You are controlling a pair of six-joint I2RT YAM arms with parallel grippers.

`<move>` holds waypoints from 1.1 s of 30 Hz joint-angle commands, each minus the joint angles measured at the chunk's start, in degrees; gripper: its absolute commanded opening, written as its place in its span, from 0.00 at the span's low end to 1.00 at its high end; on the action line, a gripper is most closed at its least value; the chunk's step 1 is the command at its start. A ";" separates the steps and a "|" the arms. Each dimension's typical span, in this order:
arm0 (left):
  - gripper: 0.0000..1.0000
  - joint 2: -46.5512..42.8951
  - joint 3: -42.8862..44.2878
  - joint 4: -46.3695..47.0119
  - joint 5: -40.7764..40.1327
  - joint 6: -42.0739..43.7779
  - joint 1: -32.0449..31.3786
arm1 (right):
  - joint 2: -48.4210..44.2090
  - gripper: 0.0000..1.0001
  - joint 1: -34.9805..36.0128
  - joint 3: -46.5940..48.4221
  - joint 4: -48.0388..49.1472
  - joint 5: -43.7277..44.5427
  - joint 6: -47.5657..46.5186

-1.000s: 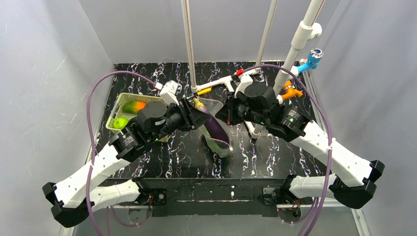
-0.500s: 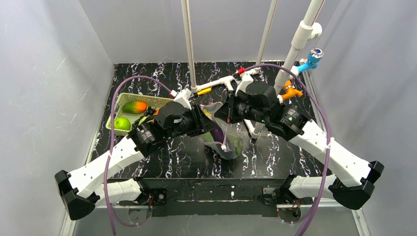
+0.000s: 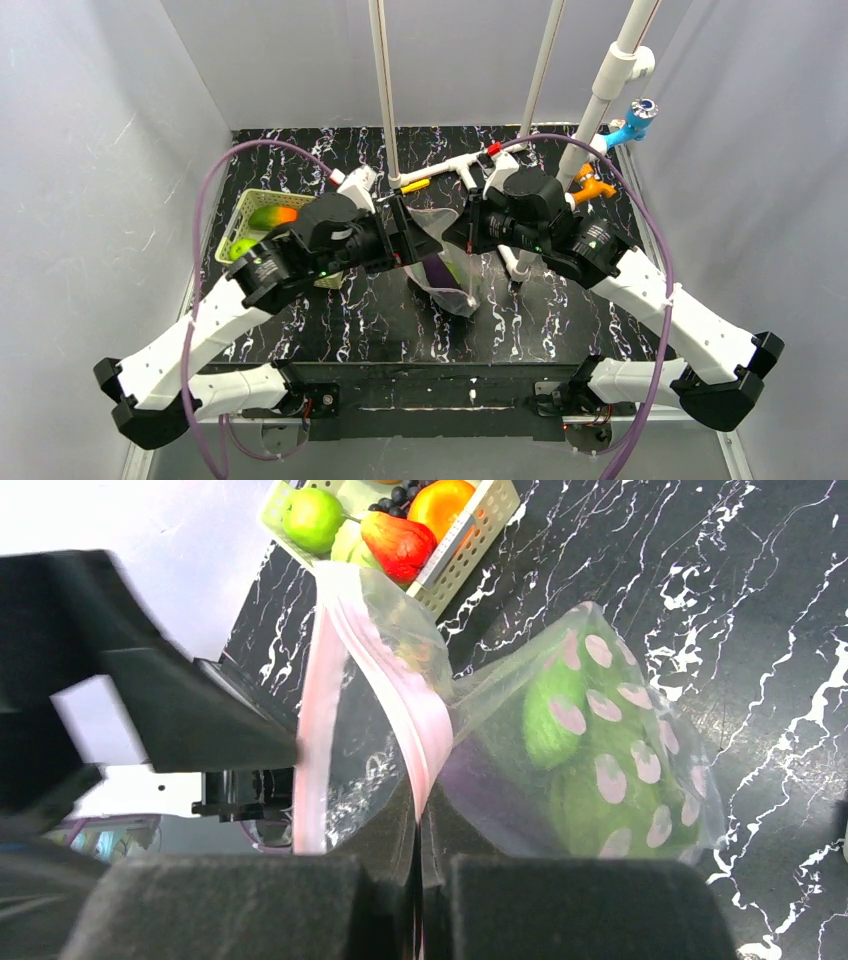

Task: Place the food in the zip-top bag and seal the zipper
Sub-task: Place the fake vegetable in the zipper food storage bag, then adjust the zipper food storage bag at the center of the board.

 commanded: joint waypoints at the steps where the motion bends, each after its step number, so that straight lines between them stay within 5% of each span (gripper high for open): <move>1: 0.98 -2.46 7.93 -12.12 -0.05 5.58 -0.11 | -2.21 0.01 -1.00 -0.28 3.23 -1.32 -1.83; 8: 0.94 -5.16 5.59 -18.33 -5.70 5.21 -0.12 | -1.13 0.01 -1.15 0.91 3.59 -4.82 -1.82; 15: 0.69 -0.59 0.65 -9.62 -2.30 5.31 -0.13 | -0.73 0.01 -1.15 1.38 3.31 -6.25 -2.01; 19: 0.39 2.90 1.83 -7.47 -2.24 7.02 -0.13 | -0.12 0.01 -1.15 1.65 2.08 -6.50 -3.19; 21: 0.00 4.08 4.37 -8.62 -2.62 8.84 -0.18 | 0.84 0.01 -1.15 2.37 0.84 -6.73 -5.43; 25: 0.00 2.82 9.41 -6.82 1.57 8.32 -0.11 | 2.95 0.01 -0.78 6.46 -5.78 -4.33 -12.69; 33: 0.00 1.29 4.20 0.58 8.55 1.34 -0.12 | 0.70 0.01 2.00 10.10 -6.60 -2.22 -14.38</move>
